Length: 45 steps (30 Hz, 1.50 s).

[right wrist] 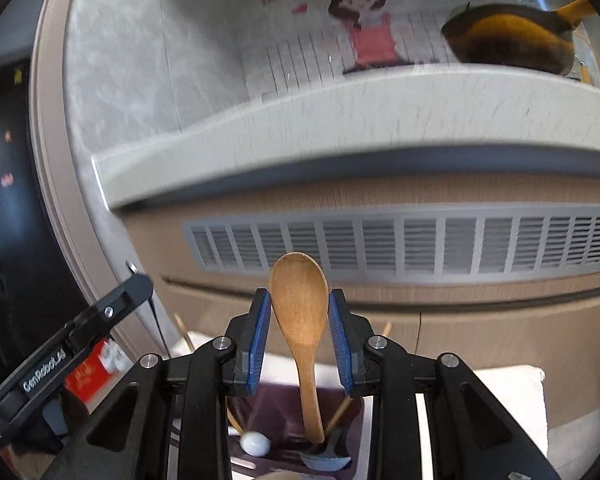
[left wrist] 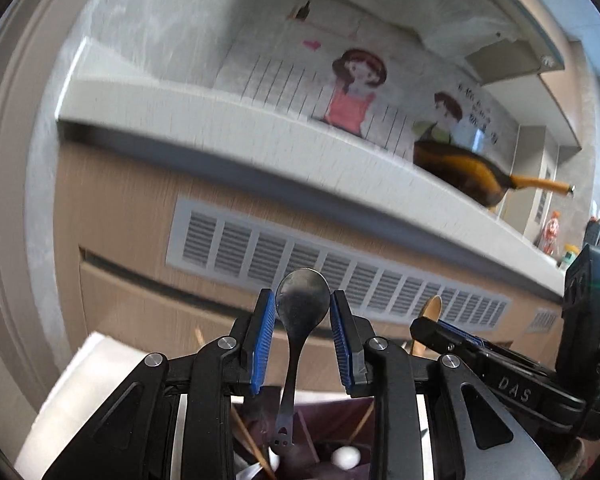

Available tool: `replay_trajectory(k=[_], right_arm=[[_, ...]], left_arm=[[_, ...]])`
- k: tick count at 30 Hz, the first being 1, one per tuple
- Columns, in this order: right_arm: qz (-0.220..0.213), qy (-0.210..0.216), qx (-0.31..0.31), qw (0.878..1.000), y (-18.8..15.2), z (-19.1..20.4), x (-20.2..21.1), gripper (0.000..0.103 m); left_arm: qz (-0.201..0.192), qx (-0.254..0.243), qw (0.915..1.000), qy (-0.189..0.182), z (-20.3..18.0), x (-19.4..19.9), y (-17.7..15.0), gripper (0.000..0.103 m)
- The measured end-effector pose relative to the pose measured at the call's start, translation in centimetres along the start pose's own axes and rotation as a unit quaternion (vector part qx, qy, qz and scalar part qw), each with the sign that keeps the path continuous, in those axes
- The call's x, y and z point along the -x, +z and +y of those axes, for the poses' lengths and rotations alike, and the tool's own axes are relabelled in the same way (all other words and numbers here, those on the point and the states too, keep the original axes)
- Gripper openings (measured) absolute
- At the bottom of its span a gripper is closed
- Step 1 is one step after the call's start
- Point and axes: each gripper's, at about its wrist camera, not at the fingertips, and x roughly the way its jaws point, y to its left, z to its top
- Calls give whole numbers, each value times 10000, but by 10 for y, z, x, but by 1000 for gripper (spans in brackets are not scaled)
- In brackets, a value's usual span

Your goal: Organize utensils

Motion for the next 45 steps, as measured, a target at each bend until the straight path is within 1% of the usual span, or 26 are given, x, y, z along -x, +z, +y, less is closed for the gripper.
replay_trajectory(k=[6,8,9,10,12,14,16,18,20,23,24,26,29,31,33,36,38,41,45], right_arm=[[647,-6,114,9978,-26,0,-13,28],[1008,46,227,9946,-32,1,-18,28],[1123,48,258,9933,-35,2,-21,28],[1259,36,302,9916,-38,2,-21,28],[1345,25,375,9902,-44,5,-18,28],[1333,56,427,9901,-48,7,-8,28],[1233,56,415,9915,-50,7,10,29],[987,62,336,9945,-54,4,35,29],[637,118,308,9974,-62,4,71,29],[296,-86,346,9989,-87,10,115,29],[243,-148,327,9991,-96,12,126,29],[245,-262,215,9991,-120,13,147,29],[386,-273,93,9988,-145,16,166,29],[406,-365,10,9985,-164,21,179,29],[422,-385,-114,9983,-173,24,185,29],[477,-408,-276,9976,-181,24,192,29],[533,-437,-196,9974,-184,26,195,29],[470,-561,-50,9973,-186,32,199,29],[402,-589,78,9974,-185,38,201,29]], left_arm=[[529,33,9984,177,12,-11,-27,29],[782,97,9966,228,17,-15,-32,30],[901,136,9955,259,20,-15,-35,30],[959,169,9949,272,21,-14,-36,30],[958,270,9947,276,24,-7,-36,31],[888,279,9951,324,22,7,-34,31],[814,160,9955,465,17,31,-33,31],[747,23,9954,603,10,58,-36,31],[606,-244,9940,882,1,89,-46,31],[555,-715,9873,1306,-16,130,-68,31],[570,-828,9847,1425,-21,145,-79,31],[663,-934,9815,1532,-27,164,-97,31],[903,-1103,9780,1521,-38,184,-122,31],[1005,-1092,9781,1460,-44,194,-133,31],[1087,-999,9779,1483,-47,200,-141,31],[1162,-1018,9782,1388,-55,203,-148,31],[1151,-1110,9779,1350,-60,205,-150,31],[1129,-1136,9786,1289,-64,209,-149,31],[1095,-1127,9786,1329,-65,212,-147,31]])
